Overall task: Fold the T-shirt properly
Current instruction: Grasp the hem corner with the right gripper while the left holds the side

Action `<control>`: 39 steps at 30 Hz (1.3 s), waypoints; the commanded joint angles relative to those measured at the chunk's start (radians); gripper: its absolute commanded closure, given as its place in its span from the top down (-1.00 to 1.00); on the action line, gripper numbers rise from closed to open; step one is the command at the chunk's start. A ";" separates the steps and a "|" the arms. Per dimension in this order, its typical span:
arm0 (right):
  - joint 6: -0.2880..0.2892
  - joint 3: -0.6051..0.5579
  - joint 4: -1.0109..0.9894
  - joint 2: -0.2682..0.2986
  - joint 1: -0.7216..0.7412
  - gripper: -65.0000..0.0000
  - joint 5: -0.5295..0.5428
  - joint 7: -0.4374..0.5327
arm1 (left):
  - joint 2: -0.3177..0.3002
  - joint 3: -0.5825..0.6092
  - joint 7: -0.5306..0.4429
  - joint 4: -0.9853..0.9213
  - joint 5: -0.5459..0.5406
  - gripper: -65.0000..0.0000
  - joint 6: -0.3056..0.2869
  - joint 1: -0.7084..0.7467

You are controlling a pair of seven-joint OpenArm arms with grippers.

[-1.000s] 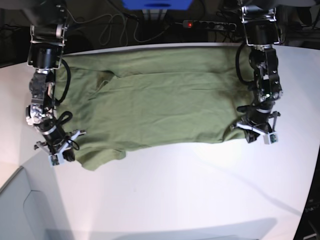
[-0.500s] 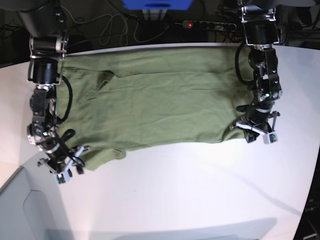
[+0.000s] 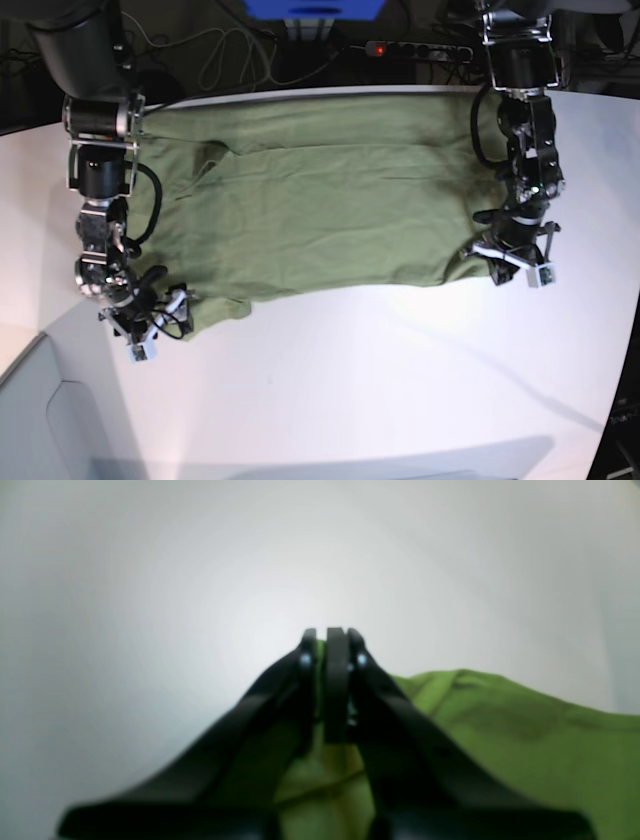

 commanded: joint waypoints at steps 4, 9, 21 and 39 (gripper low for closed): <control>-0.004 0.003 -0.014 0.009 0.037 0.07 0.010 0.046 | -0.012 -0.004 -0.027 0.012 -0.003 -1.00 -0.002 -0.013; -0.004 0.003 -0.011 0.009 0.033 -0.74 0.010 0.052 | -0.012 -0.004 -0.030 0.009 -0.003 -1.00 -0.002 -0.013; -0.004 0.009 -0.009 0.018 0.029 -1.00 0.016 0.052 | -0.012 -0.004 -0.026 0.021 -0.003 -1.00 -0.002 -0.012; -0.004 0.026 0.463 0.038 -0.238 -1.00 0.016 0.040 | -0.012 -0.004 -0.030 0.121 -0.003 -1.00 -0.002 0.066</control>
